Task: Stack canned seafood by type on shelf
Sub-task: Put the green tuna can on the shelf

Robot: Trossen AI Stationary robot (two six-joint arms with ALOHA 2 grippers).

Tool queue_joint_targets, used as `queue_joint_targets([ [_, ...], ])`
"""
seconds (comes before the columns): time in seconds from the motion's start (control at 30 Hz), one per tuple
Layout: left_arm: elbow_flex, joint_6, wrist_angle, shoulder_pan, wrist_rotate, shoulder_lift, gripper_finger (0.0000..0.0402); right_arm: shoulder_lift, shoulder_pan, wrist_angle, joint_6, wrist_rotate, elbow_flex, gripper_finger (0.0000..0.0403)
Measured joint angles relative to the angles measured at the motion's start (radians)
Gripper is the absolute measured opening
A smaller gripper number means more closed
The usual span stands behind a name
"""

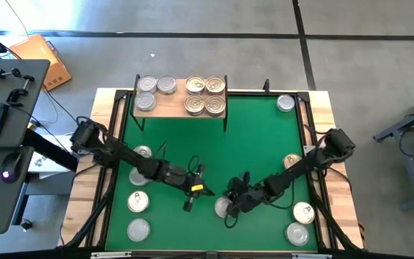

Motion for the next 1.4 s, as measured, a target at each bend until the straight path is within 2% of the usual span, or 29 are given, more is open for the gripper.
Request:
queue_joint_targets([
  [0.1,0.030,0.003,-0.004,0.001,0.061,0.034,0.0000,-0.004,0.012,-0.054,-0.004,0.104,0.046,0.0000],
  [0.17,0.053,0.003,-0.020,0.003,0.102,0.052,0.0000,-0.020,0.050,-0.151,0.032,0.186,0.082,0.0000],
  [0.23,0.079,0.003,-0.048,0.006,0.129,0.067,0.0000,-0.033,0.094,-0.261,0.084,0.220,0.121,0.0000],
  [0.37,0.133,0.018,-0.114,0.017,0.210,0.115,0.0000,-0.036,0.188,-0.418,0.207,0.227,0.180,0.0000],
  [0.53,0.221,0.046,-0.194,0.045,0.335,0.201,0.0000,-0.036,0.287,-0.418,0.364,0.222,0.179,0.0000],
  [0.6,0.242,0.054,-0.236,0.055,0.352,0.228,0.0000,-0.036,0.314,-0.420,0.418,0.220,0.176,0.0000],
  [0.77,0.255,0.092,-0.333,0.082,0.327,0.244,0.0000,-0.028,0.333,-0.412,0.439,0.238,0.176,0.0000],
  [1.1,0.259,0.131,-0.449,0.130,0.323,0.223,0.0000,-0.019,0.306,-0.459,0.337,0.191,0.175,0.0000],
  [1.4,0.254,0.171,-0.604,0.130,0.136,0.135,0.0000,-0.015,0.271,-0.479,0.311,0.182,0.175,0.0000],
])
